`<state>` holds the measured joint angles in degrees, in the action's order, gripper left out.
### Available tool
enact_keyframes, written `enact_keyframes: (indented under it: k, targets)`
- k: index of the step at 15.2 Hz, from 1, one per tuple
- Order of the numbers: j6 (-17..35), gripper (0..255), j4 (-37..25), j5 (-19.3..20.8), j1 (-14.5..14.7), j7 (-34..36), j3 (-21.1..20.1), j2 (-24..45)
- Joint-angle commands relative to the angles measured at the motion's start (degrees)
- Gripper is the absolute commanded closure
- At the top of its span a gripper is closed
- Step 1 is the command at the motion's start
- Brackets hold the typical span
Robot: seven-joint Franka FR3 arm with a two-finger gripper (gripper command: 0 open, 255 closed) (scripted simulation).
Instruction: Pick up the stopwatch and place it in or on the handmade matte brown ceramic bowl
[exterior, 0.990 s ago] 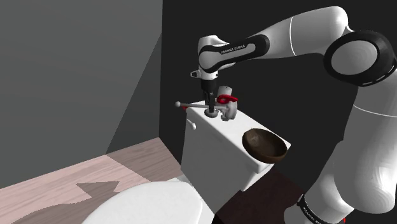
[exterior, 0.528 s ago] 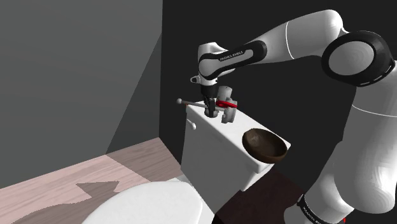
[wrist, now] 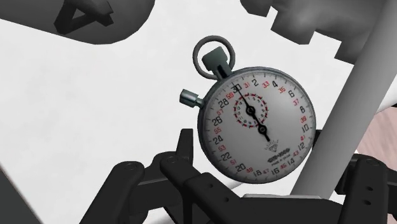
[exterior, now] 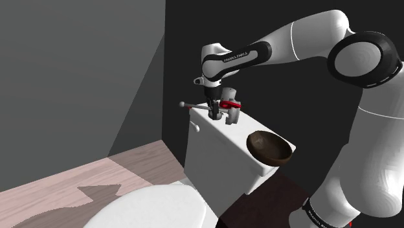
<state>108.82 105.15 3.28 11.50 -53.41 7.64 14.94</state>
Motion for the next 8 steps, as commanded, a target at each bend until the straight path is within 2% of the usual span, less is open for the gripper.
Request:
enact_keyframes:
  k: [1, 8]
  targets:
    - [0.0, 255, 0.0, 0.0, 0.0, 0.0, 0.0, 0.1]
    - [-0.7, 255, -0.3, 0.1, 0.0, 0.0, 0.0, -0.3]
